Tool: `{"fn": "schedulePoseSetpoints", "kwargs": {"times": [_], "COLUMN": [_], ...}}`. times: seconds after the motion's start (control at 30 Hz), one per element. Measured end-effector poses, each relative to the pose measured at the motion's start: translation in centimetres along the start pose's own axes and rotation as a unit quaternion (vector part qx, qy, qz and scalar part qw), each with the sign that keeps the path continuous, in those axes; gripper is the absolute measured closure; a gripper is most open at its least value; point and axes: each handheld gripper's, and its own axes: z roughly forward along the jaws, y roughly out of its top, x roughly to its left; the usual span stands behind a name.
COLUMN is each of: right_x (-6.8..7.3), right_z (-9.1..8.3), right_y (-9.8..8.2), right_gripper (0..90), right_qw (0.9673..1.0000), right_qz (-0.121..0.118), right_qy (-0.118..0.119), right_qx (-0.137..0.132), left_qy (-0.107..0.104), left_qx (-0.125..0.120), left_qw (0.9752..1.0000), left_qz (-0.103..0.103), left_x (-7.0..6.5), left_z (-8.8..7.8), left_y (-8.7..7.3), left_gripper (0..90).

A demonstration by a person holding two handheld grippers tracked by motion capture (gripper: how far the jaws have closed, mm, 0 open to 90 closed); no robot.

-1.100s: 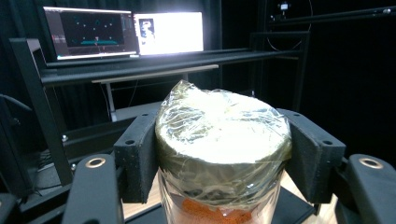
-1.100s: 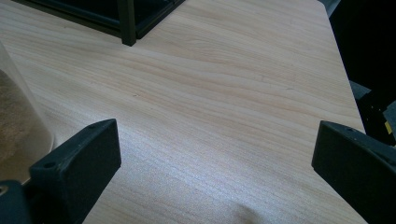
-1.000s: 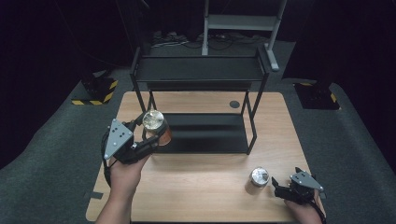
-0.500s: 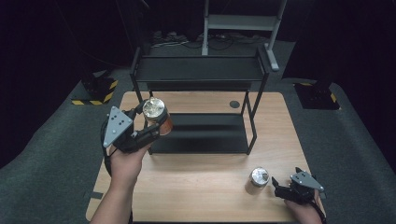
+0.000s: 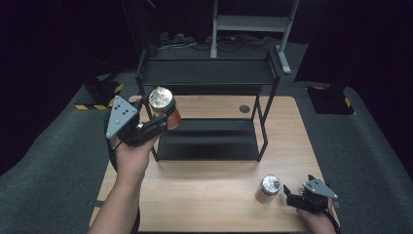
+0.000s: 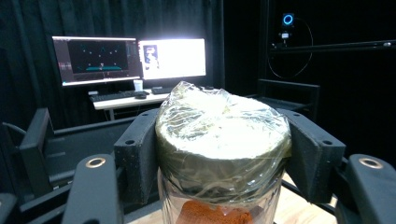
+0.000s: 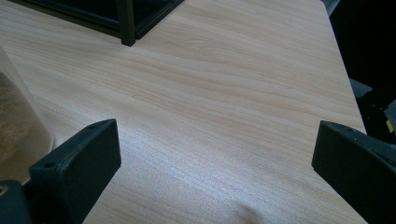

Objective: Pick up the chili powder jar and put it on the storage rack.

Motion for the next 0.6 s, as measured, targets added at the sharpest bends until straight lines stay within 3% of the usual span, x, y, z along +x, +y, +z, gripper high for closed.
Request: {"fn": "schedulePoseSetpoints", "kwargs": {"times": [0.6], "right_x": [-0.1], "right_z": [-0.1], "right_y": [-0.1], "right_gripper": [0.3], "right_qw": [1.0], "right_qz": [0.005], "right_qy": [0.001], "right_qx": [-0.003], "left_qy": [0.013], "left_qx": [-0.027], "left_qw": [0.9995], "left_qz": [0.003], "left_x": [0.6], "left_z": [2.6], "left_y": [2.0], "left_gripper": [34.6]}}
